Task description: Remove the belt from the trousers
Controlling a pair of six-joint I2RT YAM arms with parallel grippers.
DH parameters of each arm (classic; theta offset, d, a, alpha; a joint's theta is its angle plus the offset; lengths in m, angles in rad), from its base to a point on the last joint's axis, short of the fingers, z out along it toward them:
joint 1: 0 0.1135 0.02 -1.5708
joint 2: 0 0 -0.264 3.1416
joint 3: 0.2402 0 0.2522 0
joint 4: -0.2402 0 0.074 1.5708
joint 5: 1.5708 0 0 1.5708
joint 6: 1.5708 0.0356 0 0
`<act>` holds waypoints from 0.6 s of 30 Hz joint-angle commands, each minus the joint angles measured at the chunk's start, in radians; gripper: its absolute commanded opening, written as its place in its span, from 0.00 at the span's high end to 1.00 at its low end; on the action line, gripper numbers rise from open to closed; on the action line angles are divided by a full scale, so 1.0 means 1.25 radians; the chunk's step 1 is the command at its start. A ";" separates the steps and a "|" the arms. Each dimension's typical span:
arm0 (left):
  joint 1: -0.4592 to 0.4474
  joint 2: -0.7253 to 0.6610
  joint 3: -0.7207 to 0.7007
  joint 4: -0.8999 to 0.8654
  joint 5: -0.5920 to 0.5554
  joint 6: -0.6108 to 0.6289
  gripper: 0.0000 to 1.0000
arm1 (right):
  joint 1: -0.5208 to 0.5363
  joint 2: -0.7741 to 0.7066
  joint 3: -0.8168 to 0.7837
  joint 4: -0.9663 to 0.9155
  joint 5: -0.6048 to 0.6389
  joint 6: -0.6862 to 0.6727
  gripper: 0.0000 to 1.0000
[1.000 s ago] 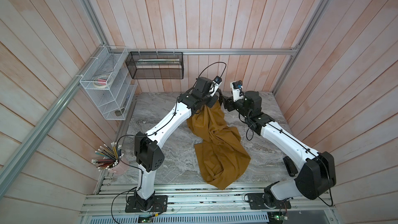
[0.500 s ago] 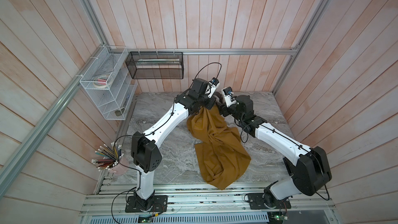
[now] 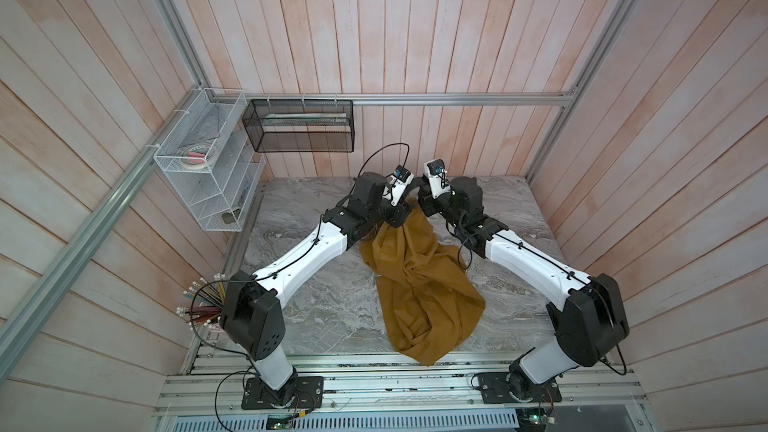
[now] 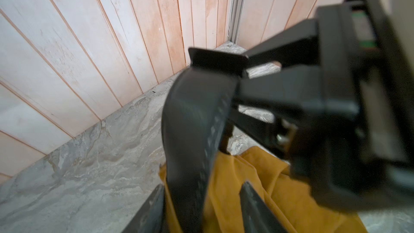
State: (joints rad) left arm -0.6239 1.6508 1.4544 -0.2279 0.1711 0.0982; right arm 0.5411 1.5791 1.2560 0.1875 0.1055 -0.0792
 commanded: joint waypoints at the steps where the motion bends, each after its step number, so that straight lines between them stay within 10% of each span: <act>1: -0.029 -0.092 -0.120 0.108 -0.011 -0.006 0.32 | -0.012 -0.002 0.046 0.086 0.057 0.054 1.00; 9: -0.225 -0.222 -0.380 0.225 -0.150 0.001 0.29 | -0.066 -0.005 0.035 0.044 0.065 0.161 1.00; 18: -0.496 -0.012 -0.430 0.197 -0.158 -0.011 0.35 | -0.128 -0.022 0.060 -0.025 0.006 0.209 1.00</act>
State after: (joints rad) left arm -1.2339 1.5581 0.9356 0.0647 -0.0116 0.0860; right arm 0.4004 1.5875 1.2720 0.1318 0.1436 0.1280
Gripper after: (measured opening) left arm 0.654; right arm 0.193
